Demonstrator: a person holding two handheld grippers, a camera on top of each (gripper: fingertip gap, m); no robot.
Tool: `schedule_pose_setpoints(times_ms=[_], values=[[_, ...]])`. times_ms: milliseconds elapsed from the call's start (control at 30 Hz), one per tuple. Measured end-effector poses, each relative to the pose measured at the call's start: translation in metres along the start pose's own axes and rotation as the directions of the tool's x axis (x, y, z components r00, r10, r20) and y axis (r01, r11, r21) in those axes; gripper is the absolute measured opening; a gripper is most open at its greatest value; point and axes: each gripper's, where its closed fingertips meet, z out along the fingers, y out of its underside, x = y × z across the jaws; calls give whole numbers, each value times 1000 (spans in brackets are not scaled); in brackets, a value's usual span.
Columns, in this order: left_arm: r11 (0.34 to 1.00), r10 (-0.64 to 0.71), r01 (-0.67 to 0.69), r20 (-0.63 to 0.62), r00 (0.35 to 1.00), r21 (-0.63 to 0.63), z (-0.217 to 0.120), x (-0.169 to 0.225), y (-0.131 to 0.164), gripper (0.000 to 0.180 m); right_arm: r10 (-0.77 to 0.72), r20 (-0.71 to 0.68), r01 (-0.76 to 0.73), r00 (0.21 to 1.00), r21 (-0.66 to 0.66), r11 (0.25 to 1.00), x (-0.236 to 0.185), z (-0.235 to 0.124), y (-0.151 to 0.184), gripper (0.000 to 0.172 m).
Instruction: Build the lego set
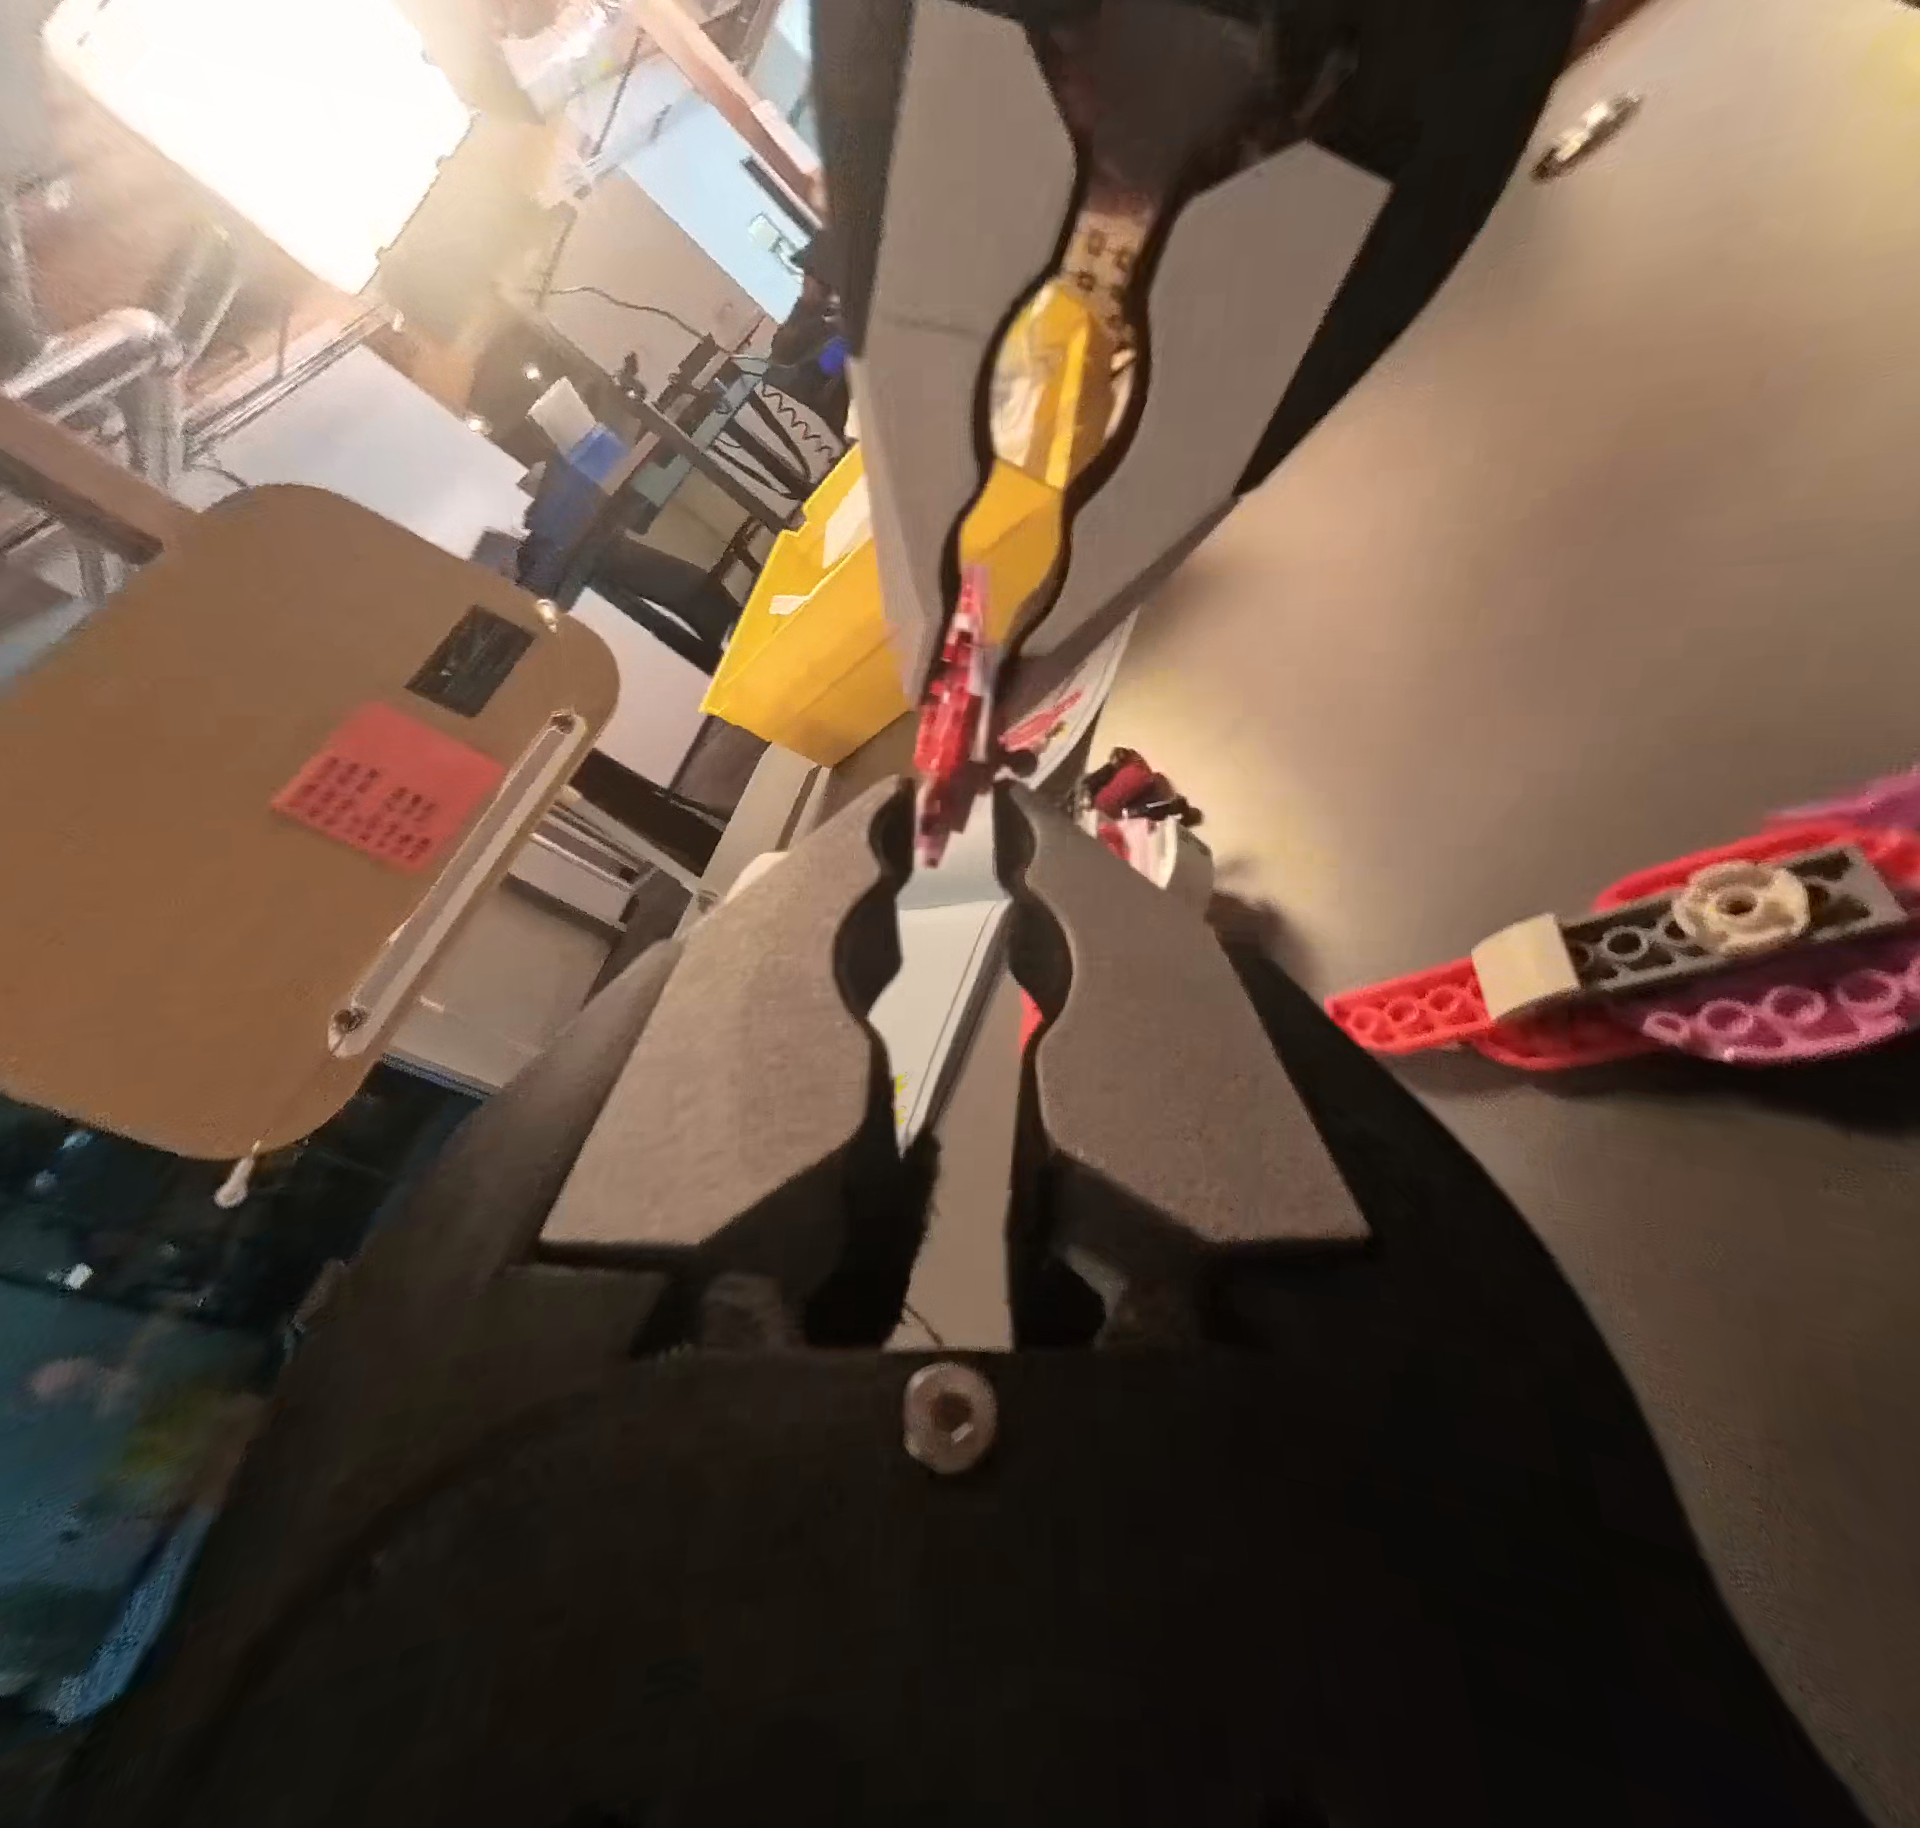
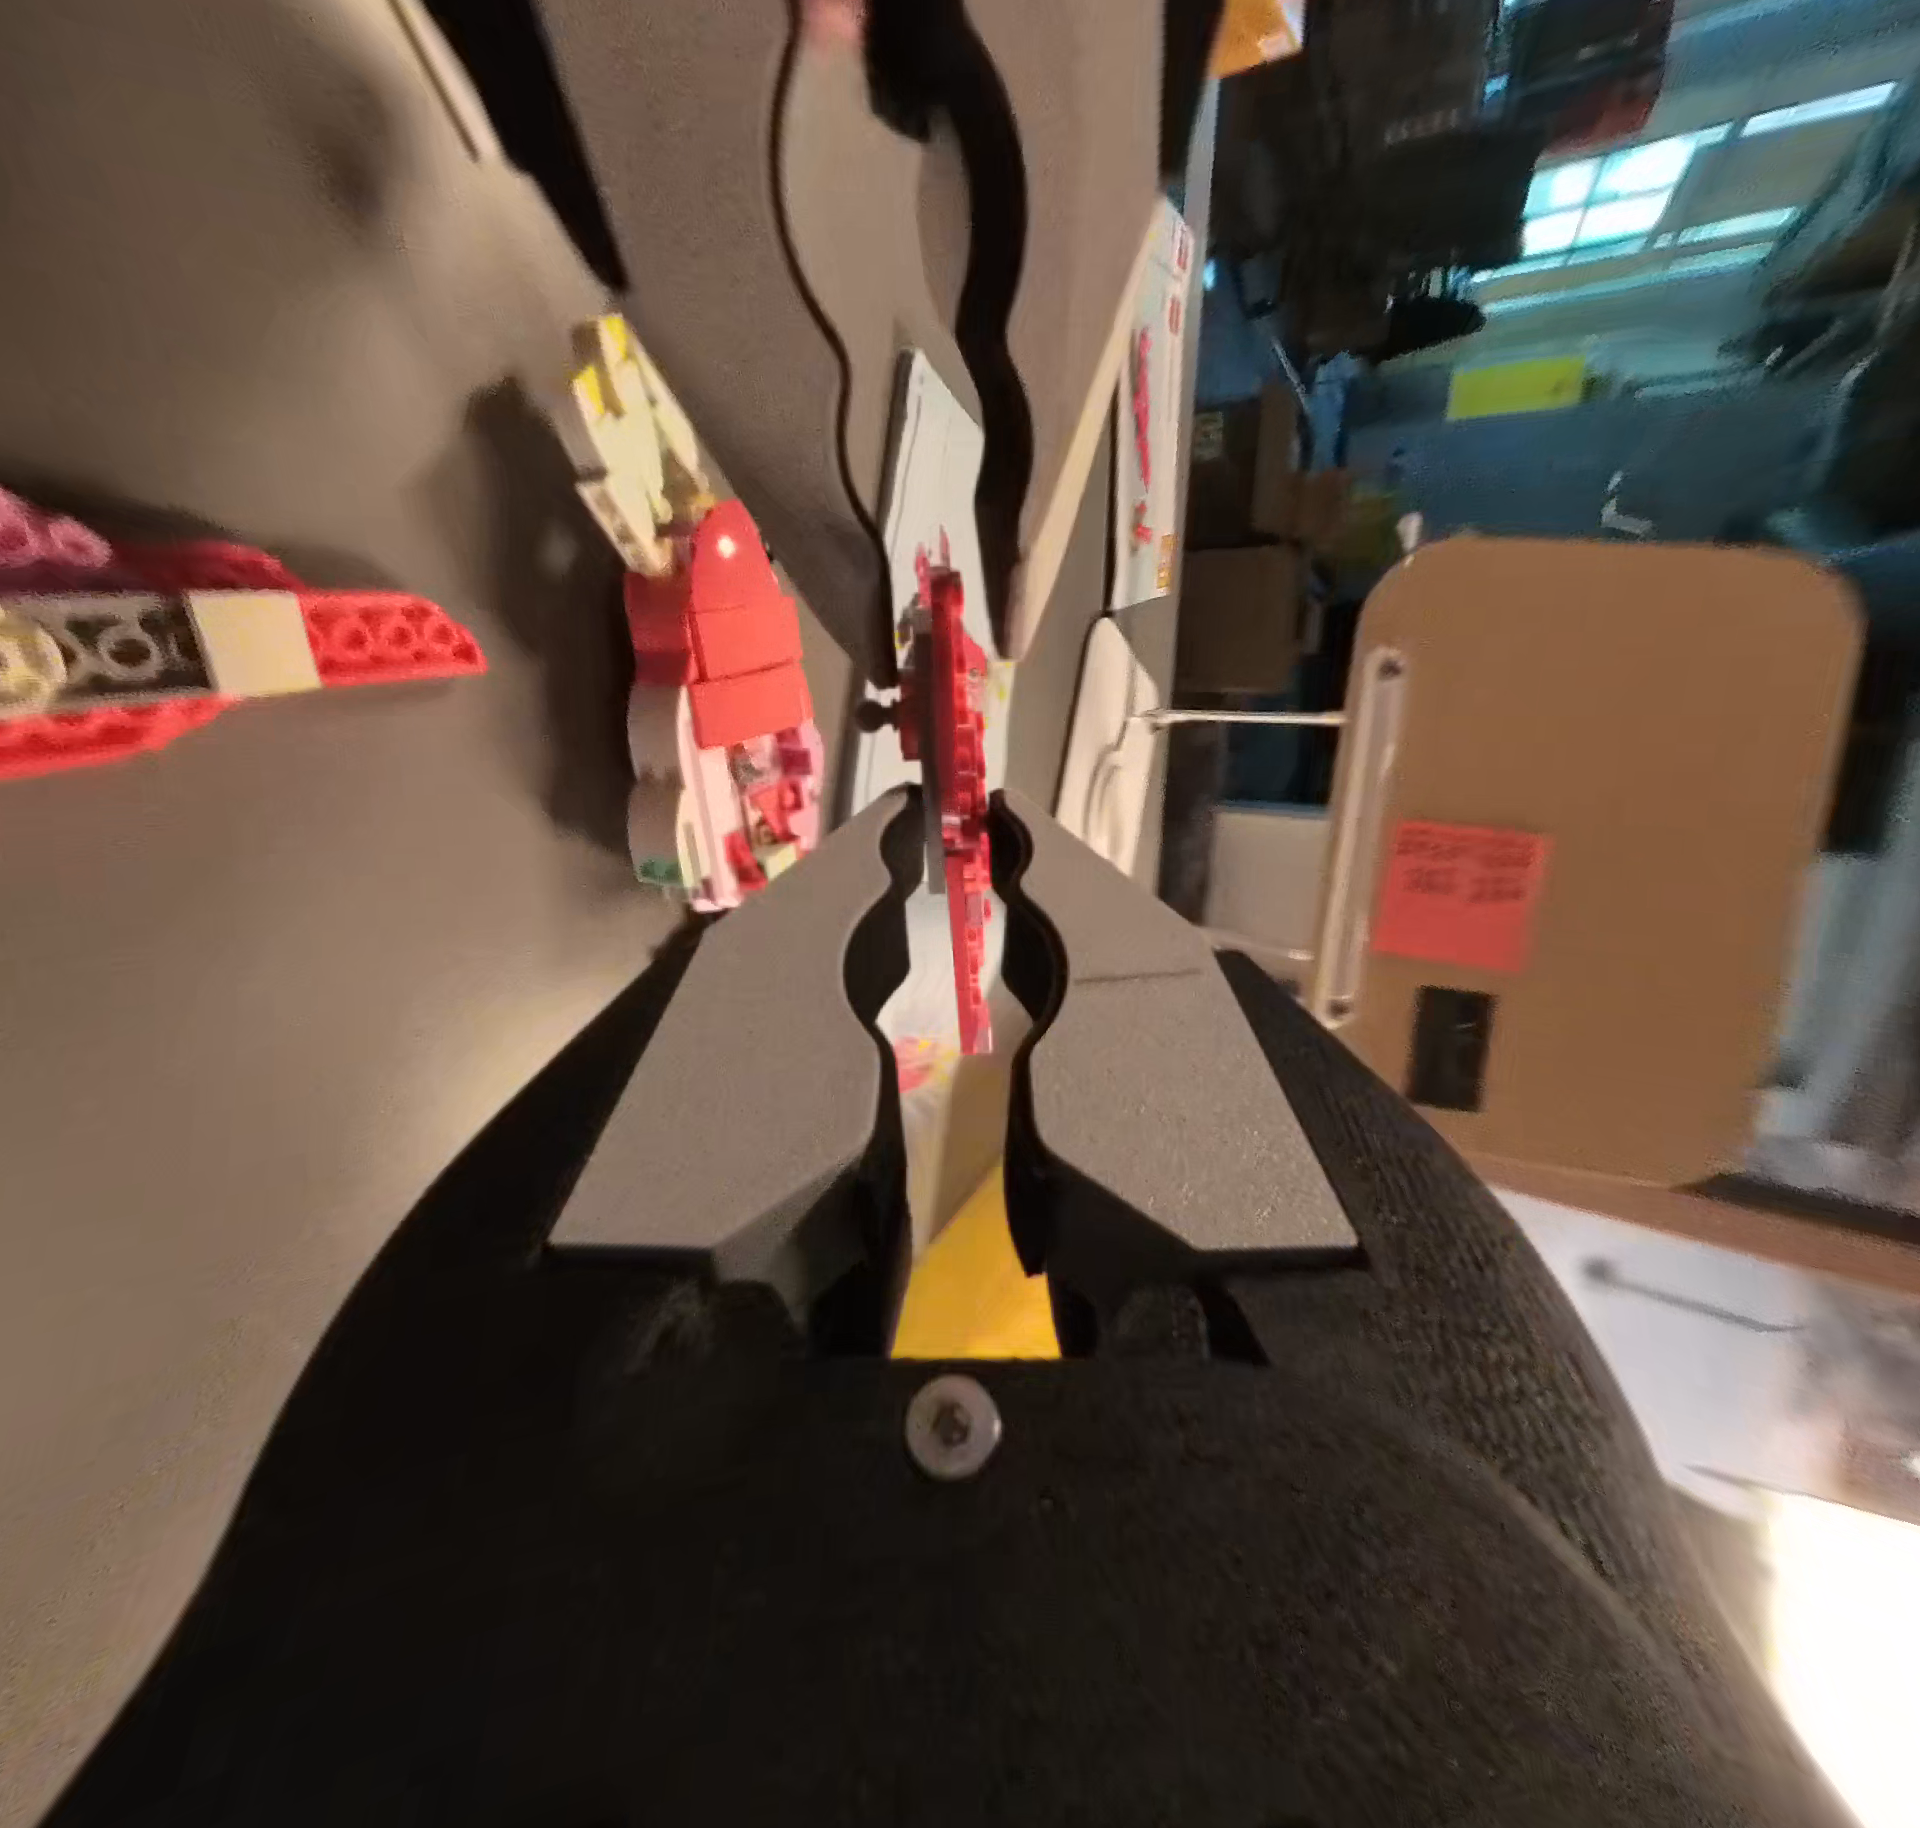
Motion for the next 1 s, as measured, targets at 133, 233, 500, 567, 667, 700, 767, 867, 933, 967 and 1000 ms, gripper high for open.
schedule_pose_setpoints(times_ms=[133,233,500,567,667,700,767,867,933,967,1000], values=[[1000,-22,21,-60,998,-10,1,8,4,9,-67,19,67,998,-8,998,-5,0,1,9],[993,-116,119,-124,985,23,-2,9,1,7,-100,8,100,995,46,994,-5,-1,-2,12],[940,-342,337,-101,934,-64,6,2,19,30,9,-26,-7,1000,57,998,-3,9,6,10],[888,-417,362,-164,894,-283,11,20,51,78,43,-70,-44,997,-19,999,-2,17,23,9],[804,-526,397,-219,822,-443,19,37,77,89,85,-134,-95,987,-69,993,-9,27,35,9],[782,-553,409,-222,803,-470,23,40,82,88,83,-156,-97,984,-86,992,-12,30,38,9],[770,-569,402,-247,784,-496,30,46,88,79,85,-200,-108,976,-109,988,-16,34,42,9],[780,-547,358,-279,789,-514,35,53,92,54,116,-238,-145,964,-110,983,-23,39,43,9],[777,-548,358,-278,789,-518,38,53,91,53,105,-266,-139,958,-113,984,-28,41,41,9],[766,-566,374,-271,779,-523,38,52,91,52,98,-275,-135,957,-118,984,-31,42,41,9],[754,-585,396,-263,767,-524,38,52,91,52,90,-283,-130,955,-128,983,-33,44,42,9]])
